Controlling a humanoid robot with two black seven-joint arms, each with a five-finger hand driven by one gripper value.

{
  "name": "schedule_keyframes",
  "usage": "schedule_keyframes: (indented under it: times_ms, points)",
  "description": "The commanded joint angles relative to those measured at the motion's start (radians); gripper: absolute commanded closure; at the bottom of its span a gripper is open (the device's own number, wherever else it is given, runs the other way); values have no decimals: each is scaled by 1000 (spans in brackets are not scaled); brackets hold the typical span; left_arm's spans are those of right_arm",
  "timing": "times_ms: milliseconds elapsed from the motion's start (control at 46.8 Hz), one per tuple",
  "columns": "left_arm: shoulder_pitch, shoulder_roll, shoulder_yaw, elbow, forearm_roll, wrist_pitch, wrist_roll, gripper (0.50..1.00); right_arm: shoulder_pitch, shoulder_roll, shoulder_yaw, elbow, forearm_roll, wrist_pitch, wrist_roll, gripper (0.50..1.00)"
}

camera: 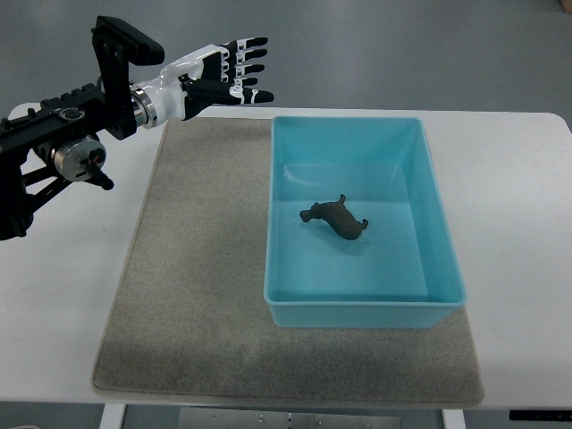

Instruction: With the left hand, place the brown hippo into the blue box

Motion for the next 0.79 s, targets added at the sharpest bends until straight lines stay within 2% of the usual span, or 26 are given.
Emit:
schedule_keyframes:
  times_ms: [0,363,513,662,769]
  points:
    - [45,25,-52,19,-16,-61,7,500,0,0,0,0,0,0,0,564]
    - [143,123,-79,67,-262,-265,21,501,0,0,0,0,0,0,0,564]
    - [201,133,-163,67,-280,-276,78,500,0,0,0,0,0,0,0,564]
    - [286,113,-345,70,-280,-313,185,500,0,0,0,0,0,0,0,564]
    - [301,103,-379,70,-285,-323,197,500,0,0,0,0,-1,0,0,564]
